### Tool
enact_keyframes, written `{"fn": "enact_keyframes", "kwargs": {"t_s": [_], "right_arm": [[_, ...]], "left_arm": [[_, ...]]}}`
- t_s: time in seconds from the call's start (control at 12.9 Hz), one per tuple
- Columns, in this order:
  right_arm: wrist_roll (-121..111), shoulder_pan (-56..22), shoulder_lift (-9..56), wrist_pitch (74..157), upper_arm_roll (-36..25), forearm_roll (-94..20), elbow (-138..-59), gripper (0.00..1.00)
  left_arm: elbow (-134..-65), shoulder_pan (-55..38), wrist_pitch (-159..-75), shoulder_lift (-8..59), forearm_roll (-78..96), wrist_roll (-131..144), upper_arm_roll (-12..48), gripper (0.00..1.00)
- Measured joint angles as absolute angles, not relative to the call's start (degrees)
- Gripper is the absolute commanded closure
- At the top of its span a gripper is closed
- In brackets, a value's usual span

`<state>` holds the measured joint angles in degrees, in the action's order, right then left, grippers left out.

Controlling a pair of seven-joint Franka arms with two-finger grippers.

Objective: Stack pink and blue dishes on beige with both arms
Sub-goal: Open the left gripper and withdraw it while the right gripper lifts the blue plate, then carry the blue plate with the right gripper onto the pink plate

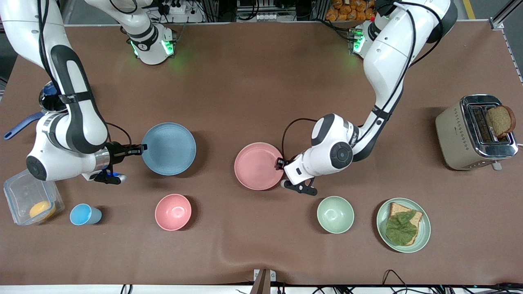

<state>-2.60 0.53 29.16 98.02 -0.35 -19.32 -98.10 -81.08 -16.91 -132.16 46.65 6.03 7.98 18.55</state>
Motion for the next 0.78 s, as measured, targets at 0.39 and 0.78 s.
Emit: {"fn": "enact_keyframes", "kwargs": {"t_s": [0.39, 0.78], "right_arm": [[3.2, -3.0, 29.2, 98.1, 0.0, -22.9, -97.1, 1.00], [13.1, -11.8, 31.5, 100.5, 0.1, -28.4, -93.8, 1.00]], "left_arm": [[-80.1, -8.3, -127.5, 36.8, -6.1, 7.6, 18.3, 0.00], [-79.9, -2.7, -110.2, 26.0, -6.2, 7.4, 18.1, 0.00]]}}
